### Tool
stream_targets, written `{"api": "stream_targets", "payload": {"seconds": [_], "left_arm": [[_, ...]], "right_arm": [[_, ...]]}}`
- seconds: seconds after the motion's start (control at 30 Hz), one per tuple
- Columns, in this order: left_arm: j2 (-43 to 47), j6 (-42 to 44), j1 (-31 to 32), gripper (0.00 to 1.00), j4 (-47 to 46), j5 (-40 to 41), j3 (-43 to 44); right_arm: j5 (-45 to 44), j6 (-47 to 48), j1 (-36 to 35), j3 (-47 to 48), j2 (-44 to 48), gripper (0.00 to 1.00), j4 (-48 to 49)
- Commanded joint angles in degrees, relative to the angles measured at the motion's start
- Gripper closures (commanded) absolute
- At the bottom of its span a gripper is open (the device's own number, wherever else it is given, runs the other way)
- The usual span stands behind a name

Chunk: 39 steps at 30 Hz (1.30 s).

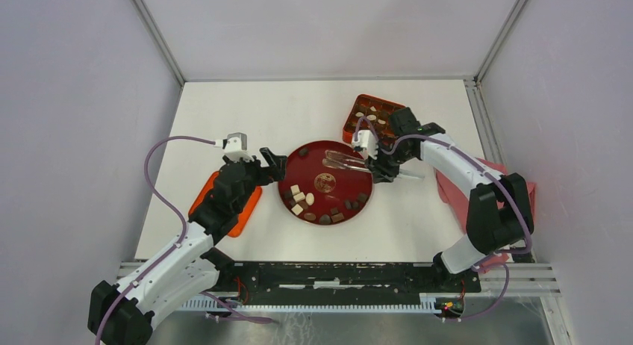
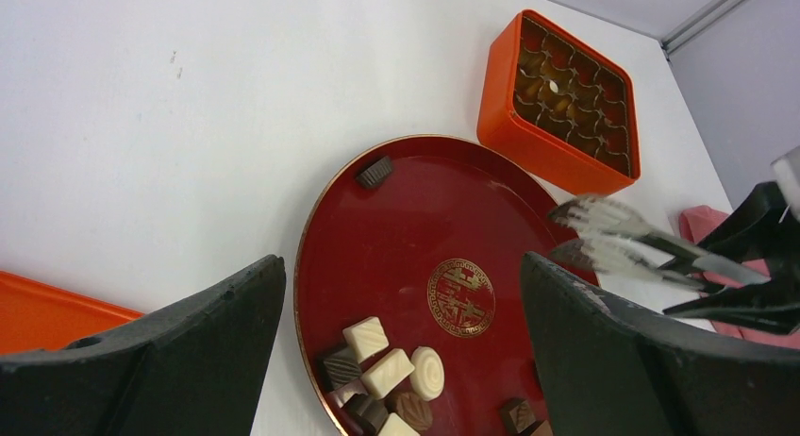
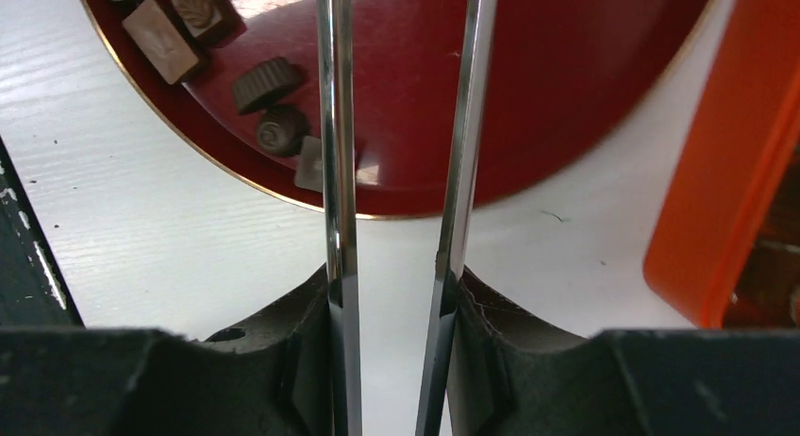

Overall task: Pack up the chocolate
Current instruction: Pick up the fake chocolate from the plate.

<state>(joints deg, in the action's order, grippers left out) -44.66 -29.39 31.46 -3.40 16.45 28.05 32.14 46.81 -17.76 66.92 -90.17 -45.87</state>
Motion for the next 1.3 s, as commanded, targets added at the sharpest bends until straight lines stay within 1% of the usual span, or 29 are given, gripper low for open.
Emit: {"api": "stream_targets", "payload": {"seconds": [0.0, 0.23, 0.53, 0.7, 0.83, 1.13, 1.27], "left_arm": [[0.23, -2.68, -0.25, 0.02, -1.44, 0.44, 0.85], [0.46, -4.44, -0.25, 0.02, -1.44, -0.18, -0.11], [0.94, -4.53, -0.25, 0.02, -1.5, -0.1, -0.5], [1.31, -4.47, -0.25, 0.02, -1.7, -0.05, -0.76], [1.55, -4.45, -0.26, 0.02, -1.87, -0.08, -0.91], [1.82, -4.45, -0.21, 0.02, -2.05, -0.19, -1.15], [1.91, -4.45, -0.25, 0.02, -2.14, -0.19, -1.26]], "right_arm": [[-5.22, 0.9, -5.54, -1.53, 0.4, 0.58, 2.63], [-12.72, 2.52, -12.99, -5.04, -1.07, 0.58, 2.93], [-17.5, 0.14, -18.54, -3.42, -5.27, 0.56, 2.89], [-18.46, -1.11, -19.15, -2.89, -6.39, 0.53, 3.19], [-17.58, -1.78, -19.49, -2.28, -7.55, 0.52, 3.02], [-16.81, -2.86, -21.46, 0.22, -10.28, 0.51, 2.37], [-15.5, -2.86, -21.61, 1.58, -10.05, 0.51, 1.3]]}}
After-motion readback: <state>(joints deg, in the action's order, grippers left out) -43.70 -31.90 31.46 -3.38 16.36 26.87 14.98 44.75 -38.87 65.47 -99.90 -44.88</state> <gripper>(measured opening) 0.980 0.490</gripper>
